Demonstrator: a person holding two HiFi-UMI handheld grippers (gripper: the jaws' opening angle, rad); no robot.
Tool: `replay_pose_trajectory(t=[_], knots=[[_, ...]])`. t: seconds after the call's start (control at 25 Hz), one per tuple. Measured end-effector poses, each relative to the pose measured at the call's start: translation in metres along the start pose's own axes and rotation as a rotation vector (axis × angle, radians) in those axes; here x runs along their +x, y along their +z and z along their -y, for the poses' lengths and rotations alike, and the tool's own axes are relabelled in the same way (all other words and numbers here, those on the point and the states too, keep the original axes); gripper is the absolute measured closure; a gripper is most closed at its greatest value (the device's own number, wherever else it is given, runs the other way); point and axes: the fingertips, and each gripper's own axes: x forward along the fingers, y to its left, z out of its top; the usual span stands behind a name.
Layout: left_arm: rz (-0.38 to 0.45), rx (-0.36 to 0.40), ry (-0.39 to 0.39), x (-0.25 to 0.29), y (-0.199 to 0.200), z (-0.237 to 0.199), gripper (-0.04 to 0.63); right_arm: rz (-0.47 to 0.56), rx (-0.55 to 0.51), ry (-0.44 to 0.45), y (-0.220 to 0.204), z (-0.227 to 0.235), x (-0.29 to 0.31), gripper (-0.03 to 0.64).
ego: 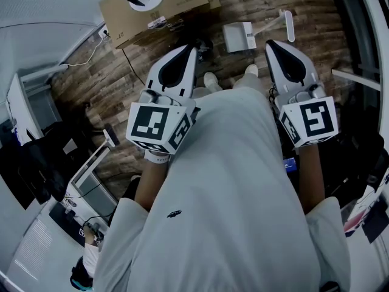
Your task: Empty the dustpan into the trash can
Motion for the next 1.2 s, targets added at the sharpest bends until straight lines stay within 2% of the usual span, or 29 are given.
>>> replay_pose_trajectory(t=[0.28,0.6,1.2], knots=[[0.009,-0.012,0.012,-0.004,0.003,-0.008,0.588,-0.004,0.002,-0.003,0.002,-0.002,0.005,0.606],[0.014,-0.015,0.016,-0.005,0.006,-0.014,0.589,0.056,-0.012,-0.050,0.017,0.003,0.007,0.606],[0.014,-0.015,0.025,0.001,0.008,-0.018,0.588,0.064,-0.020,-0.086,0.022,0.013,0.011,0.606]])
